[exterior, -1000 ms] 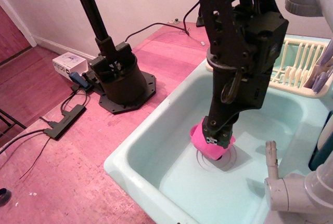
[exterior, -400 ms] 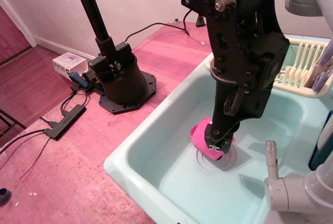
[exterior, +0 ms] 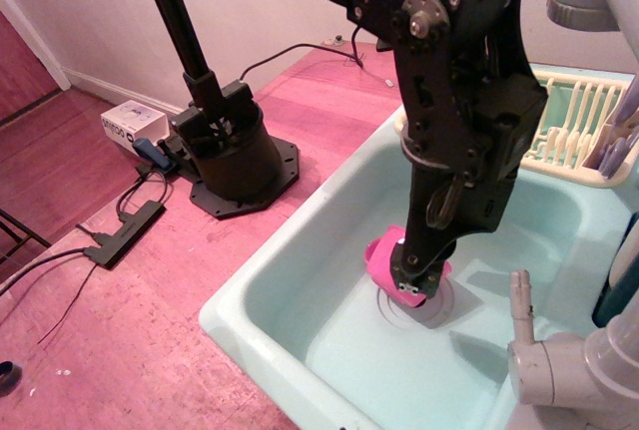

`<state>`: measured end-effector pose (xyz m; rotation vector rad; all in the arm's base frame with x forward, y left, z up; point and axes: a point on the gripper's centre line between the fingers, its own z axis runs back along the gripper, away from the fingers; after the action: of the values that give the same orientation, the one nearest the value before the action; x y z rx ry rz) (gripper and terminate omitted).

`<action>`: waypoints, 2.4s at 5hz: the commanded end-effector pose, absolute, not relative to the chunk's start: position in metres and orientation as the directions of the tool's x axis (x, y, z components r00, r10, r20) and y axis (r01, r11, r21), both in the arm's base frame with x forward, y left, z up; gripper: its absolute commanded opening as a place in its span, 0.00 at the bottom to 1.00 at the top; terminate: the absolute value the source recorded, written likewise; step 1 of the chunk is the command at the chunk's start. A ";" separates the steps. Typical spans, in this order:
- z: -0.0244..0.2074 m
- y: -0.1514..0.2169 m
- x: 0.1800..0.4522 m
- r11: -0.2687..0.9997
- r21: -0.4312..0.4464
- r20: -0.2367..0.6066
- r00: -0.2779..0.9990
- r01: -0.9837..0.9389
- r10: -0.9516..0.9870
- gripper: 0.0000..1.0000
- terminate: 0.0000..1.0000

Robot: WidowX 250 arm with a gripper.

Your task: Flip cup upright

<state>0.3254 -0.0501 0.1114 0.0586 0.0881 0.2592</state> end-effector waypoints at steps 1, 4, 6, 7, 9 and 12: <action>0.118 -0.066 0.322 0.972 0.022 -0.052 0.970 -0.236 0.236 1.00 0.00; 0.116 -0.079 0.307 0.969 -0.002 -0.065 0.967 -0.247 0.247 0.00 0.00; 0.118 -0.095 0.304 0.960 -0.045 -0.059 0.960 -0.276 0.273 0.00 0.00; 0.113 -0.102 0.306 0.966 -0.062 -0.070 0.967 -0.250 0.246 0.00 0.00; 0.114 -0.101 0.310 0.972 -0.059 -0.070 0.972 -0.229 0.225 1.00 0.00; 0.116 -0.101 0.311 0.974 -0.066 -0.058 0.975 -0.216 0.213 1.00 0.00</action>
<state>0.3055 -0.1004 0.0996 -0.0510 0.1058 0.2262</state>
